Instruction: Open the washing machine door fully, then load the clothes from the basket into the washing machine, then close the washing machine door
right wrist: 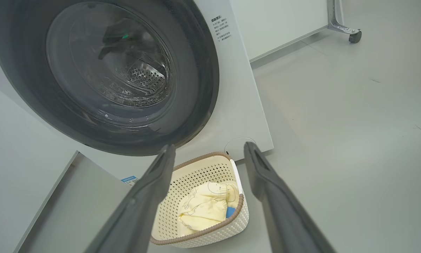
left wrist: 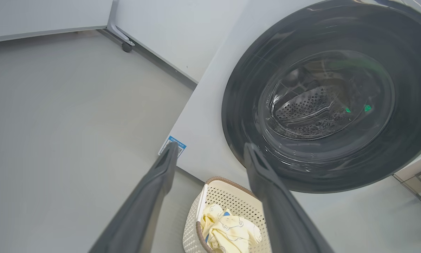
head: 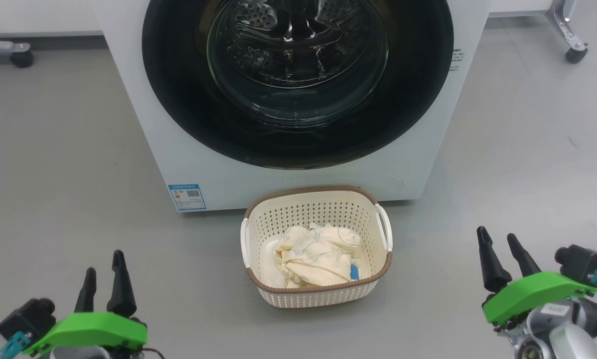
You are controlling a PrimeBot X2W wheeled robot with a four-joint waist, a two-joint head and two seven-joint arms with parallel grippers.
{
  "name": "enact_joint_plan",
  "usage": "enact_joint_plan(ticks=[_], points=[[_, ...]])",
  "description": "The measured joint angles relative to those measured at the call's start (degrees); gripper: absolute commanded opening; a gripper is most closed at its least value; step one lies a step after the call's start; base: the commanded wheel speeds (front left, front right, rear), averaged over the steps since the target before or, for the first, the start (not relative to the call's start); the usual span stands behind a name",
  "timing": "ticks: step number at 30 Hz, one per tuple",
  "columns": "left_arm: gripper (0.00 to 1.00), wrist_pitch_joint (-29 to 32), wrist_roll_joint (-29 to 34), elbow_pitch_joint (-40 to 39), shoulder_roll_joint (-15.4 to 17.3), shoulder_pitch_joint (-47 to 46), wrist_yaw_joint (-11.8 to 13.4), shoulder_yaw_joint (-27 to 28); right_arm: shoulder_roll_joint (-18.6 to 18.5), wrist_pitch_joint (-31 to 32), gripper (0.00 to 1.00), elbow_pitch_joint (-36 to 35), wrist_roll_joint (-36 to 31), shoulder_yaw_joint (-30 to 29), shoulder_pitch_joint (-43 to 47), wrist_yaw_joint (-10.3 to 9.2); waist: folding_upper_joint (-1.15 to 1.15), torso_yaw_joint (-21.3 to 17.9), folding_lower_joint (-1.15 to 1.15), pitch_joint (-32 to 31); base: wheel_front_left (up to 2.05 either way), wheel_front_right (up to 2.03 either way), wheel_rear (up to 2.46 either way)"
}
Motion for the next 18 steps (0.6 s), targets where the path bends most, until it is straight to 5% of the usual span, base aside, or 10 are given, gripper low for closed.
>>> enact_joint_plan(ticks=[18], points=[[1.0, -2.86, 13.12, 2.56, 1.07, -1.61, -0.04, -2.7, -0.47, -0.44, 1.0, -1.82, -12.4, 2.26, 0.03, 0.0, 0.0, 0.16, 0.0, -0.11, 0.0, 0.0, 0.0]])
